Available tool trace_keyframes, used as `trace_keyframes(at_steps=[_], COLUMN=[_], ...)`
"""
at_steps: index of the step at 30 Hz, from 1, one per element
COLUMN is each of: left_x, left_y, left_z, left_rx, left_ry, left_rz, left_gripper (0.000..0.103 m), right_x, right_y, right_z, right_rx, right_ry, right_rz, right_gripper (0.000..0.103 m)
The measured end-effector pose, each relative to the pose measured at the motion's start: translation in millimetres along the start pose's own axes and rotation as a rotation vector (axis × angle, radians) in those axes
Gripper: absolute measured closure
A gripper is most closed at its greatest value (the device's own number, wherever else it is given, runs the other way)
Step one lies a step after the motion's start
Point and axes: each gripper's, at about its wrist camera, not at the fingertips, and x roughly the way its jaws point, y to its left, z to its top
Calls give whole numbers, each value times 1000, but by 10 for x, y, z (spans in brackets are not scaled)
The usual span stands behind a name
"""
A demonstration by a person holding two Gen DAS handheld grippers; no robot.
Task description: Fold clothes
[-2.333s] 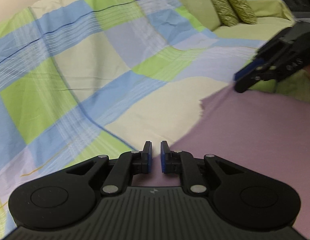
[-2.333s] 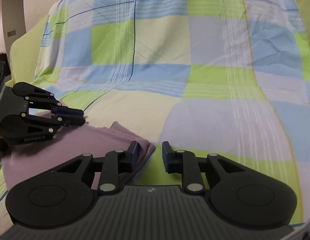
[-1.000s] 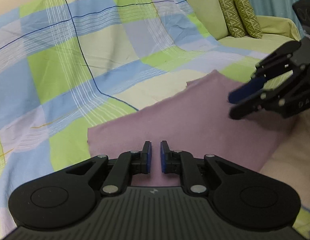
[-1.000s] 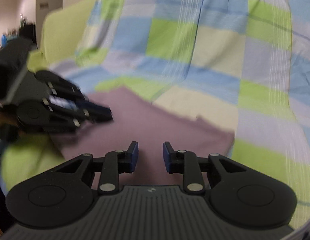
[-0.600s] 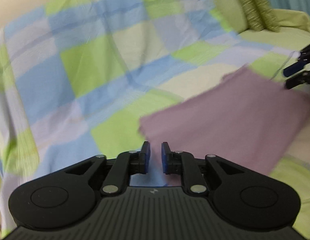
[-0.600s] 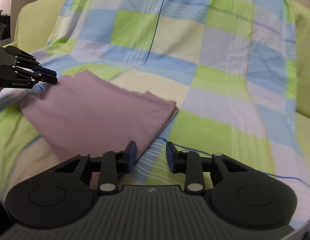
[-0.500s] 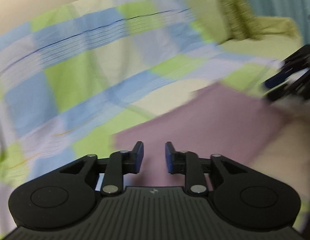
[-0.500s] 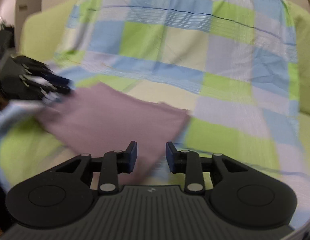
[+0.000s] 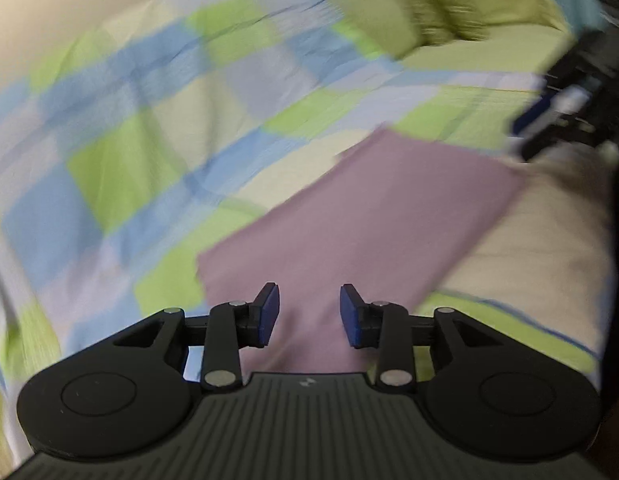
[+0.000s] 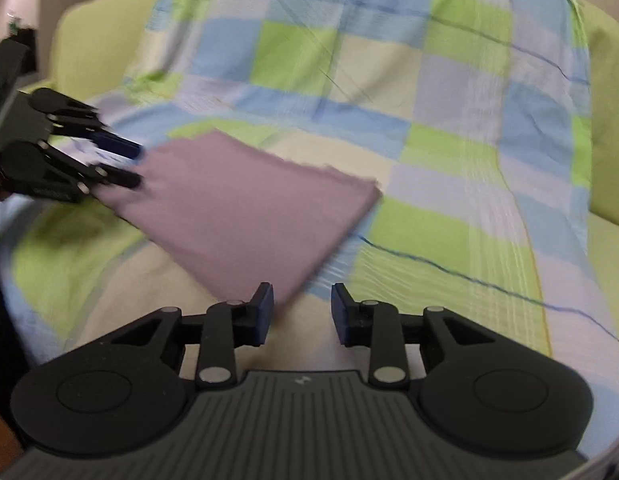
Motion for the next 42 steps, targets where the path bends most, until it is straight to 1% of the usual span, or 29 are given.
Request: trace_keyframes(at_steps=[2, 5, 6, 8, 9, 10, 12, 14, 17, 20, 21, 24, 25, 27, 29, 32, 34, 35, 36, 38, 39, 42], left_x=[-15, 61, 88, 158, 217, 247, 305, 358, 311, 236, 214, 162, 156, 154, 155, 127, 120, 116, 133, 176, 196, 130], left_y=[-368, -612, -694, -795, -817, -827, -845, -868, -751, -600, -552, -404, -420, -470, -508, -520, -521, -527, -539, -585, -586, -548], left_z=[55, 53, 54, 70, 96, 97, 96, 82, -35, -192, -241, -330, -338, -327, -317, -312, -307, -307, -304, -293, -260, -225], left_rx=[209, 319, 343, 360, 342, 348, 360, 403, 417, 406, 401, 341, 348, 367, 377, 371, 385, 396, 416, 459, 465, 439], left_ry=[-14, -9, -15, -28, -39, -39, -40, -41, -32, -9, -1, 19, 18, 17, 18, 19, 26, 32, 47, 73, 86, 73], left_rz=[-25, -29, -26, 4, 9, 12, 19, 32, 50, 77, 85, 90, 98, 106, 114, 130, 142, 145, 140, 133, 122, 120], left_gripper=[60, 60, 60, 60, 60, 60, 60, 60, 60, 60, 60, 60, 61, 65, 67, 65, 68, 78, 92, 95, 96, 96], right_x=[-18, 45, 70, 107, 127, 148, 208, 264, 329, 332, 333, 342, 354, 380, 404, 416, 413, 413, 416, 438, 441, 414], right_y=[185, 385, 407, 442, 460, 472, 498, 560, 624, 573, 544, 499, 517, 602, 690, 723, 732, 741, 747, 757, 765, 753], right_z=[-4, -26, -30, -16, -9, -2, 13, 9, -15, -74, -88, -115, -113, -117, -122, -129, -153, -166, -167, -159, -157, -106], right_rx=[-117, -254, -266, -273, -285, -298, -333, -401, -520, -624, -642, -684, -698, -744, -785, -817, -850, -868, -869, -864, -856, -839], right_ry=[12, 48, 55, 58, 58, 57, 59, 63, 65, 76, 82, 96, 98, 96, 92, 91, 90, 97, 103, 113, 118, 129], right_rz=[20, 24, 25, 22, 18, 13, 3, -9, -34, -76, -84, -109, -109, -124, -136, -146, -155, -158, -154, -155, -160, -164], right_gripper=[77, 78, 78, 78, 78, 78, 78, 78, 78, 78, 78, 78, 78, 78, 80, 81, 82, 86, 90, 94, 96, 98])
